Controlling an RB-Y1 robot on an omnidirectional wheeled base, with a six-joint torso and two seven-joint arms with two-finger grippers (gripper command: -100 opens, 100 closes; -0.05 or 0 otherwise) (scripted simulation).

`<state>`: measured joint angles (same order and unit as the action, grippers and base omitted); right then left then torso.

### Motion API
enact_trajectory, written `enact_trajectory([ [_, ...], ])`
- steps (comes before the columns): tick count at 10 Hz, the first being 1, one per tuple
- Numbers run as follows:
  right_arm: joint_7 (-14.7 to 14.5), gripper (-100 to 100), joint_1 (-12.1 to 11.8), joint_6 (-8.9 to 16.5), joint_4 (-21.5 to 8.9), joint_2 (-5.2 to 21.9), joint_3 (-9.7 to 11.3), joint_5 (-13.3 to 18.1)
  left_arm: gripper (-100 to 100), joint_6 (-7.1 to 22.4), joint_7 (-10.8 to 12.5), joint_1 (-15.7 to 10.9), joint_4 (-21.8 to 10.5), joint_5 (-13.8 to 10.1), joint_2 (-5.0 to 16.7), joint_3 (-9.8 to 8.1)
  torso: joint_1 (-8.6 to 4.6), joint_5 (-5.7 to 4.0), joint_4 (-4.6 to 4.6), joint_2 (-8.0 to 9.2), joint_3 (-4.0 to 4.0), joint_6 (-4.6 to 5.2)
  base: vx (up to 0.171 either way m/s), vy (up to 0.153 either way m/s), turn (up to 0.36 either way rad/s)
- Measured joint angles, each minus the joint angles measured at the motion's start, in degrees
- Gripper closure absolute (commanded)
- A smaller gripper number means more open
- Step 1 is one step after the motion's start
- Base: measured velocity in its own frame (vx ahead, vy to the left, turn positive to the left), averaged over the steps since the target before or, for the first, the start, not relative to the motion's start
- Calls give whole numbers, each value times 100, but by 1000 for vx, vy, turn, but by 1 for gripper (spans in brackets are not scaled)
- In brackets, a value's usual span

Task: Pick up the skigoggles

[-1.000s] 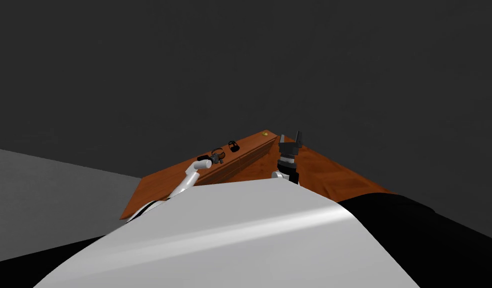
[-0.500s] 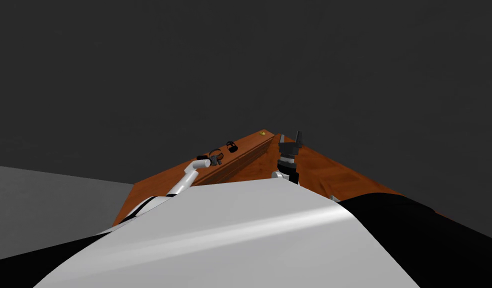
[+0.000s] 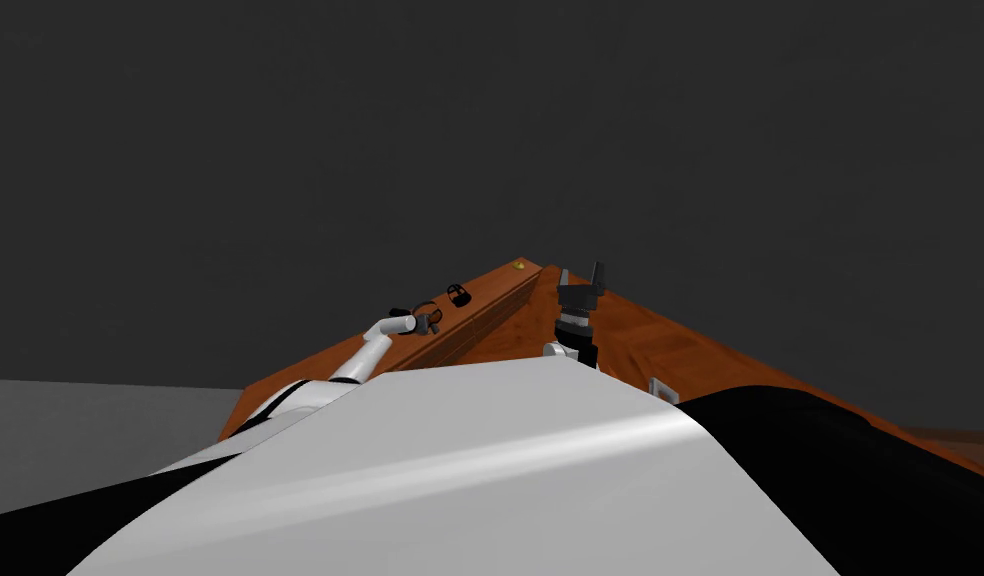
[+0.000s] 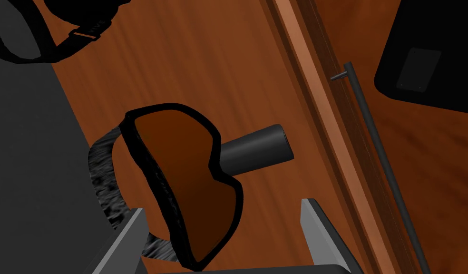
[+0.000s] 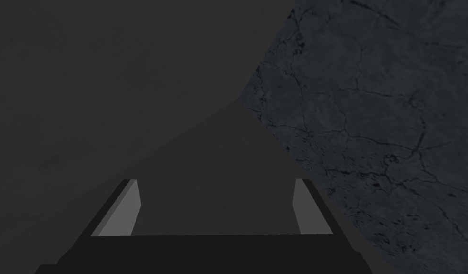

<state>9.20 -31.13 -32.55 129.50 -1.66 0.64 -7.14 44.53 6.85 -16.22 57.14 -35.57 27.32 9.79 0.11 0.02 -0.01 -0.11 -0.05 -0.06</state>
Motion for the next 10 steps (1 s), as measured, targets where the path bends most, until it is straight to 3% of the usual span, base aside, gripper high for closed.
enact_trajectory([
  [7,0,0,-1,0,0,0,0,0,-100,496,97,-330,-719,-256,299,90,-1,0,-1,0,0,-4,18,12,-87],
  [10,0,0,-1,0,0,0,0,0,-100,692,91,-625,-1265,-432,475,132,3,1,-2,-7,-4,-3,47,27,-131],
])
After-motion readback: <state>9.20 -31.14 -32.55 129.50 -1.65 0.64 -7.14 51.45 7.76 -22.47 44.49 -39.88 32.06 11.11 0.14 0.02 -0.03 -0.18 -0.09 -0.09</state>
